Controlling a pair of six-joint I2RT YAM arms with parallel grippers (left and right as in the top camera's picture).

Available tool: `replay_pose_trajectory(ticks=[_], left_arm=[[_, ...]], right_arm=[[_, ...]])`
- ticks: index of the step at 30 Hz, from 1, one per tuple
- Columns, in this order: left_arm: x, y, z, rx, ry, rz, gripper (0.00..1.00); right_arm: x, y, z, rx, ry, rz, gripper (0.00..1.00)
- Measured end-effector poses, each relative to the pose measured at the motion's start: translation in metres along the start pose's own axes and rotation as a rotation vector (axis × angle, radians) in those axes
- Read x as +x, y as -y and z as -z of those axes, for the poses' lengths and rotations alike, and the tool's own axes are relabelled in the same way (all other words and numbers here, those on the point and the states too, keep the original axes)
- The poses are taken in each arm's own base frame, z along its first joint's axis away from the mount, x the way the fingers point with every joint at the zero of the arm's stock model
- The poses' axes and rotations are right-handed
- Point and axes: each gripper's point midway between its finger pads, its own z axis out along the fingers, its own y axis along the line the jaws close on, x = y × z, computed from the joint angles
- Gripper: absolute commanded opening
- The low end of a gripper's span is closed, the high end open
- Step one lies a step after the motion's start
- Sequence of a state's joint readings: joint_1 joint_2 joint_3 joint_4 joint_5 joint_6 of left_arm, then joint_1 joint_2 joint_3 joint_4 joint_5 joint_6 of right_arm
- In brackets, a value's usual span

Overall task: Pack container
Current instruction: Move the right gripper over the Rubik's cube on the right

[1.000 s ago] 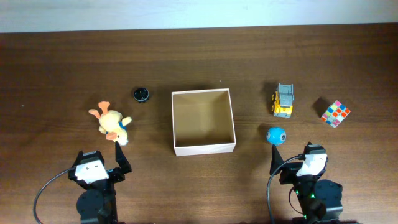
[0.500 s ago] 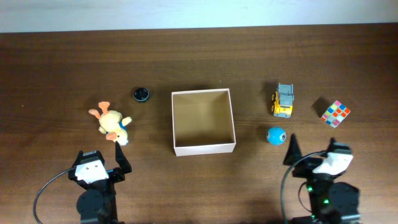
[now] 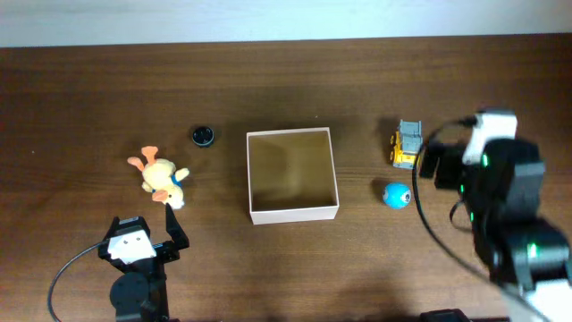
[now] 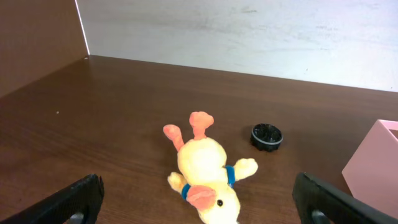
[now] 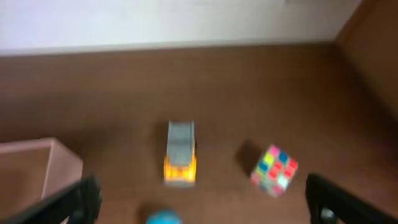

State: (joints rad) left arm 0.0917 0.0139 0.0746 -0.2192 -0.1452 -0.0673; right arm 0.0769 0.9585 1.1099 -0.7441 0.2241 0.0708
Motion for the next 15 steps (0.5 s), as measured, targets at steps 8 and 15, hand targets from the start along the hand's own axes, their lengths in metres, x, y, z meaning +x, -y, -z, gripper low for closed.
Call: replay_pose_trajectory(ticks=[8,15], left_arm=[[0.0,0.0,0.0,0.0,0.0,0.0,0.99],[0.0,0.0,0.0,0.0,0.0,0.0,0.99]], right_arm=[[0.004,-0.038,-0.043,-0.147,-0.229,0.036,0.99],[0.024,-0.075,-0.075,-0.309,-0.345,-0.023,0.99]])
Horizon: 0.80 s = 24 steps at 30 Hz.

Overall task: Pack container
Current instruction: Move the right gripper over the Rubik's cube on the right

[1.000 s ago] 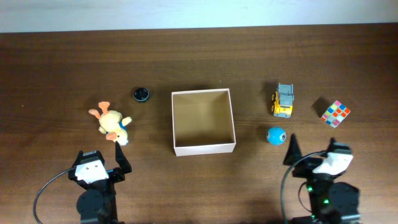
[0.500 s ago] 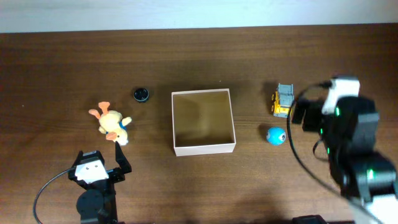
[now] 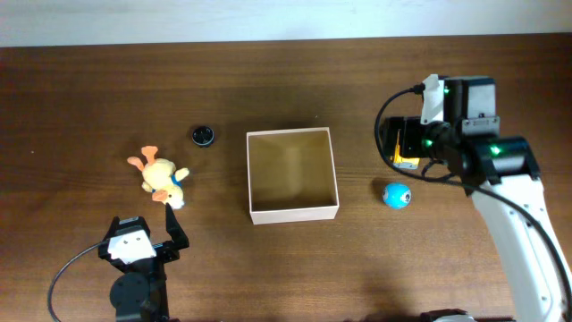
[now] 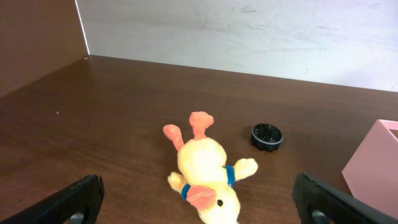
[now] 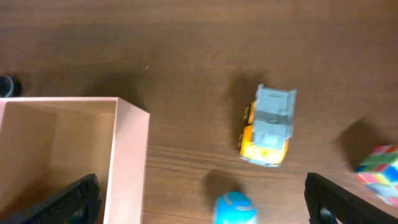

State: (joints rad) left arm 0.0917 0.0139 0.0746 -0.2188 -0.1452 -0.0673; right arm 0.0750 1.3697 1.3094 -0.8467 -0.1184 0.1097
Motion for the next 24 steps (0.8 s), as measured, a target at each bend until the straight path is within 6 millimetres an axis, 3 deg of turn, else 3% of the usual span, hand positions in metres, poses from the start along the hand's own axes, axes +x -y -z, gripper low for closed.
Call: replay_pose_trajectory(ticks=[4,8,15,24], left_arm=[[0.0,0.0,0.0,0.0,0.0,0.0,0.99],[0.0,0.0,0.0,0.0,0.0,0.0,0.99],[0.0,0.0,0.0,0.0,0.0,0.0,0.99],[0.0,0.0,0.0,0.0,0.0,0.0,0.99]], right_arm=[[0.005,0.017,-0.017,0.034,-0.043,-0.157,0.99],[0.016,0.061,-0.026,0.164,-0.083,-0.367,0.99],[0.045,0.146,-0.004,0.452,-0.092,-0.693,0.99],[0.05,0.198,0.014,0.589,-0.039,-0.773,0.99]])
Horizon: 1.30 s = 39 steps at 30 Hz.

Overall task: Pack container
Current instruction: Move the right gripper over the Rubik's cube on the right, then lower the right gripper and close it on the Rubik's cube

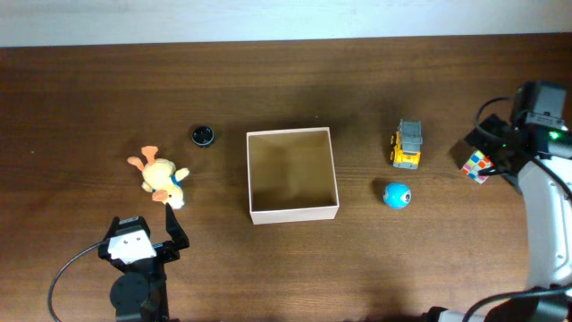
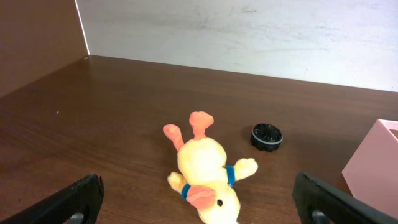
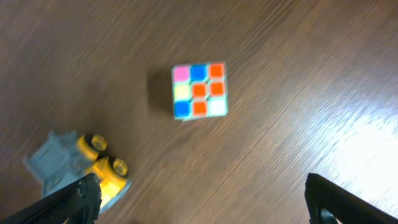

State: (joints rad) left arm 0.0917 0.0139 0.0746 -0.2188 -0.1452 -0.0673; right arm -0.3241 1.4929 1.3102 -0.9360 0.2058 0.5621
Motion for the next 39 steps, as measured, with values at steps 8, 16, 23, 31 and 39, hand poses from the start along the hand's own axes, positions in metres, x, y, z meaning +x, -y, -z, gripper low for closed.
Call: replay_pose_trajectory(ticks=[8,16,23,31,39], left_arm=[[0.0,0.0,0.0,0.0,0.0,0.0,0.99],[0.0,0.0,0.0,0.0,0.0,0.0,0.99],[0.0,0.0,0.0,0.0,0.0,0.0,0.99],[0.0,0.0,0.0,0.0,0.0,0.0,0.99],[0.0,0.0,0.0,0.0,0.0,0.0,0.99]], right_arm=[[-0.009,0.029,-0.058,0.106,-0.067,-0.046,0.99],[-0.019,0.019,-0.092,0.087,-0.047,-0.04,0.99],[-0.024,0.002,-0.11,0.015,-0.037,-0.001,0.99],[-0.014,-0.006,-0.127,-0.019,-0.086,0.04,0.99],[-0.004,-0.009,-0.138,-0.035,-0.129,0.053,0.99]])
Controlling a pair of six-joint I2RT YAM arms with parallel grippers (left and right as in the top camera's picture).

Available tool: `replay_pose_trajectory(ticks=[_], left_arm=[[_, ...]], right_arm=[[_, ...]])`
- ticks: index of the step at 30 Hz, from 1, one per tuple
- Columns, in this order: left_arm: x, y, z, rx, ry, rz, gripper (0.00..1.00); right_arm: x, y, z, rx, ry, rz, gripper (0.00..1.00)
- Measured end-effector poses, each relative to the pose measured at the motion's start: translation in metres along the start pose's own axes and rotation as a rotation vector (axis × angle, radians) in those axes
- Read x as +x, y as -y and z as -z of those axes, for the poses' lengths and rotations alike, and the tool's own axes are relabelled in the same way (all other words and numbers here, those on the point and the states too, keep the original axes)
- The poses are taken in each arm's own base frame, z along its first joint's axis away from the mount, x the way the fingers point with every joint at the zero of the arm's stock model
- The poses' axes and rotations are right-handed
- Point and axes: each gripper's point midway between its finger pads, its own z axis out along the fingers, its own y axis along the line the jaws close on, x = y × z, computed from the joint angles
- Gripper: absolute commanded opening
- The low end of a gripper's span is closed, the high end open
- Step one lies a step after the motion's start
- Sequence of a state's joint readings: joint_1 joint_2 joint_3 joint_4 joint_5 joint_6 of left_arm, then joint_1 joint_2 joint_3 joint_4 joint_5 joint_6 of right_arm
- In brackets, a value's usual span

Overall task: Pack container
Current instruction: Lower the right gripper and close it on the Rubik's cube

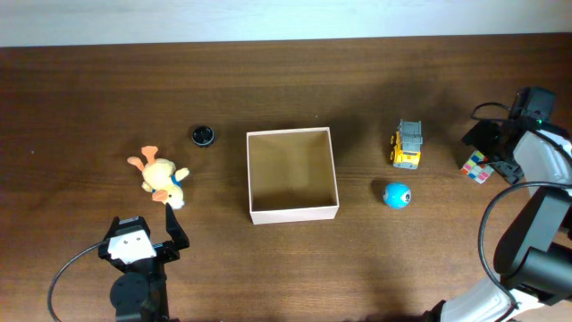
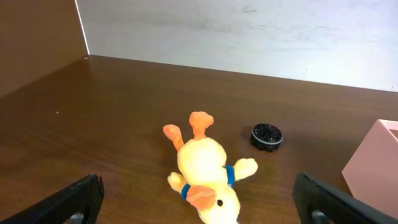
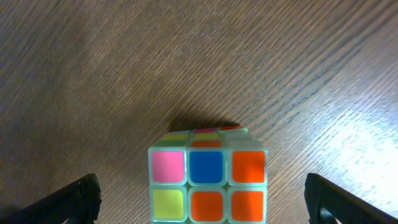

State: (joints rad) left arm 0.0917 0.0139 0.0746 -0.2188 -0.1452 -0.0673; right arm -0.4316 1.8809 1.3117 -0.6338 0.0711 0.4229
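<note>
An open pinkish-white box (image 1: 251, 170) stands mid-table. At the far right lies a colourful puzzle cube (image 3: 207, 185), also in the overhead view as the cube (image 1: 478, 167). My right gripper (image 3: 200, 211) hangs open right over it, one finger on each side, not touching. A yellow toy truck (image 1: 408, 146) and a blue ball (image 1: 396, 194) lie between box and cube. On the left lies a yellow plush duck (image 2: 206, 168), and a small black cap (image 2: 267, 136) behind it. My left gripper (image 2: 199, 208) is open near the duck's head, low at the front edge.
The pale wall (image 2: 249, 31) runs along the table's far edge. The right arm's cable (image 1: 500, 215) loops over the right side of the table. Bare wood lies between the duck and the box and in front of the box.
My right gripper has come down closer over the puzzle cube, which now fills the lower middle of its view; the truck has left that view. The left arm and all objects stayed put.
My right gripper first looked at the truck and cube from low on the right. Then it was over the truck near the box. Then it stood above the cube at the far right, and now sits close over it, open. The left gripper never moved.
</note>
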Motion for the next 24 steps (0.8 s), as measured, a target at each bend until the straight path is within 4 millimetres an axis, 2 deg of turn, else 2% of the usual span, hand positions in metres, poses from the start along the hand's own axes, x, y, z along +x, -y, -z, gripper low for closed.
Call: replay_pose_trajectory(ticks=[24], left_arm=[[0.0,0.0,0.0,0.0,0.0,0.0,0.99]], right_arm=[[0.012,-0.001,-0.02,0.001,-0.054,0.01,0.99]])
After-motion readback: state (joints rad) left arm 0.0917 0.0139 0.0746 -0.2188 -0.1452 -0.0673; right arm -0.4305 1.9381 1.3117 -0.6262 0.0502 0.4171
